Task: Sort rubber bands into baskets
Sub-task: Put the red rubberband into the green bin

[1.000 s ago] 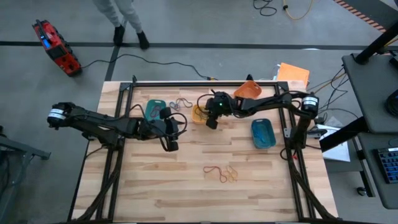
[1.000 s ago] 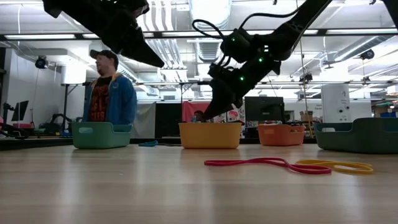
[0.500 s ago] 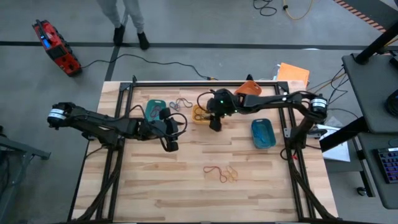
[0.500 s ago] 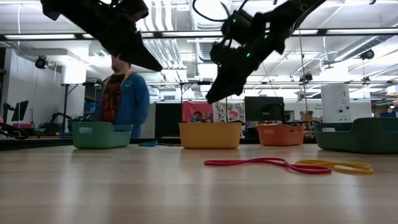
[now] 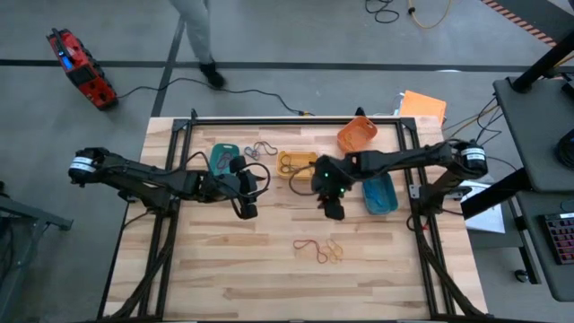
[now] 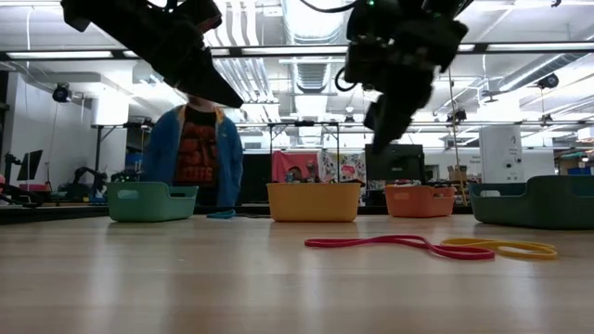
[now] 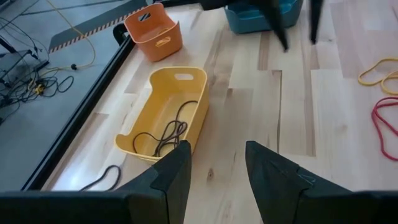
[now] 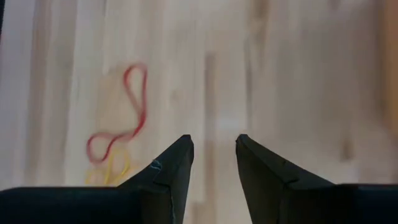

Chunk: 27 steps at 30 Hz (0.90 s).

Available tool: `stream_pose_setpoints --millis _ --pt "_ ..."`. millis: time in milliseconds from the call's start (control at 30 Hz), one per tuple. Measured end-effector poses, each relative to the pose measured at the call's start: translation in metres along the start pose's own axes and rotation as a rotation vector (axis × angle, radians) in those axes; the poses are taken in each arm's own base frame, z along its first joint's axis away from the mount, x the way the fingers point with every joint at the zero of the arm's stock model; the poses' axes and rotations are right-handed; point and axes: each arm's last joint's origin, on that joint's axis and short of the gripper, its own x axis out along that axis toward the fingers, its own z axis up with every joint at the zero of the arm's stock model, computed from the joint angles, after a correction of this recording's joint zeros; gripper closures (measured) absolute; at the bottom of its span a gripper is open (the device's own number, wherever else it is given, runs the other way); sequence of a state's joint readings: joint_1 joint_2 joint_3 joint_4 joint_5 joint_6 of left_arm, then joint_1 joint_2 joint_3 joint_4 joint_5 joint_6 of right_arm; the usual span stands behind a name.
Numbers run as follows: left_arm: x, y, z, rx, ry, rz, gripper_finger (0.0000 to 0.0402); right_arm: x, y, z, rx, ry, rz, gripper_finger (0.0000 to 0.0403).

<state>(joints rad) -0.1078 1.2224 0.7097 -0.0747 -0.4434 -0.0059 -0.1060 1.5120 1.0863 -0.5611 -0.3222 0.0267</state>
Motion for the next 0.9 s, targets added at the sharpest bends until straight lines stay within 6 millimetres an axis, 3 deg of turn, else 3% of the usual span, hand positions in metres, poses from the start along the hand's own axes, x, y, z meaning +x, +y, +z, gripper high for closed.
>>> stream_pose_setpoints --millis 400,700,900 --pt "0.000 -0.001 0.000 -0.005 0.000 -0.023 0.0265 0.008 0.029 -0.019 0.148 0.192 0.015 0.0303" --pt "0.004 -0.014 0.006 -0.029 -0.073 -0.342 0.0265 0.007 0.050 -0.031 0.184 0.298 0.010 0.0321" --pt "0.021 -0.035 0.003 -0.032 -0.090 -0.392 0.0265 -0.010 0.068 -0.037 0.107 0.257 0.019 0.0332"
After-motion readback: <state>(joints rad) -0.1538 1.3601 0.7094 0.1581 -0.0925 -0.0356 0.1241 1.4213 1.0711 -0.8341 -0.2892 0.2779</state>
